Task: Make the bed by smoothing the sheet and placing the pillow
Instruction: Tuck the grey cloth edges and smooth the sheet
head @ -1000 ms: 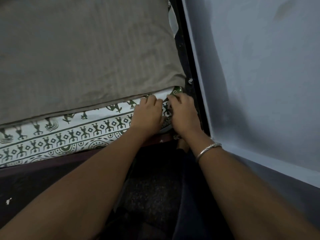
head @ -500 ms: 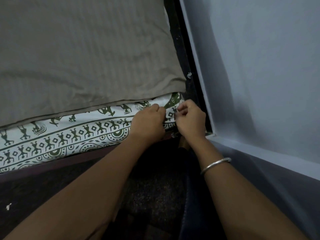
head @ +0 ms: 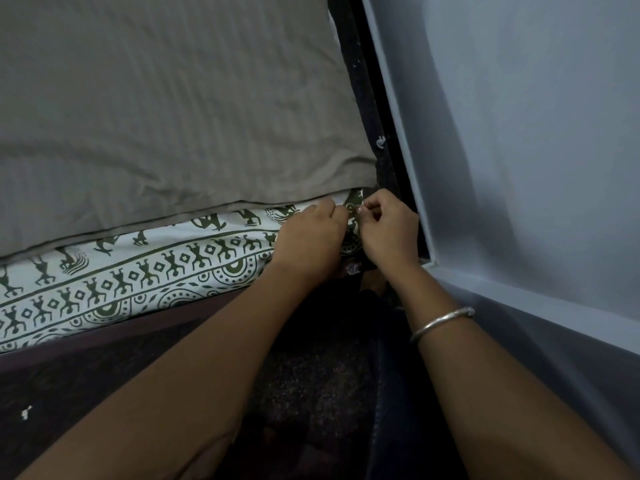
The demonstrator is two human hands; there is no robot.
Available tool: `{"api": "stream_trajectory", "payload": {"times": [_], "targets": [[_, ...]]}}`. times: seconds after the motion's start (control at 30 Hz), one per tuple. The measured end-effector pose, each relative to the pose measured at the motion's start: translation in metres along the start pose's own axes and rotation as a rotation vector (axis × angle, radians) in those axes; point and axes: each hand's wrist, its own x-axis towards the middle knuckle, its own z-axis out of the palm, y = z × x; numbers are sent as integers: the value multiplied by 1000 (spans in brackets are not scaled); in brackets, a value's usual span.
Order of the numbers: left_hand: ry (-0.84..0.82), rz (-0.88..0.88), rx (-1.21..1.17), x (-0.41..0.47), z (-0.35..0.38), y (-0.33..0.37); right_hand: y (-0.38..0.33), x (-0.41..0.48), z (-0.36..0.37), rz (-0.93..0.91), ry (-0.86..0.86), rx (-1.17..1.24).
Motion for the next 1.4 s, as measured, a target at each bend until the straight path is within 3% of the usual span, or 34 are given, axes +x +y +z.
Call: {"api": "stream_trajectory", "payload": {"times": [0.27, 0.67, 0.73, 0.8, 0.9, 1.1, 1.4], "targets": [[-52, -8, -47, 0, 2, 6, 11, -5, 1, -88, -23, -32], [-208, 40, 67, -3, -2, 6, 18, -7, -10, -203, -85, -142], [-160, 111, 57, -4, -6, 3, 10, -7, -14, -203, -85, -189], [-82, 209, -20, -2, -14, -2, -1, -2, -21, -220, 23, -203], [70, 194, -79, 13, -29, -17, -25, 16, -33, -243, 172, -126], [166, 118, -91, 63, -67, -68, -88, 69, -31, -466, 121, -160], [151, 37, 43, 121, -129, -136, -176, 147, -17, -542, -42, -329]]}}
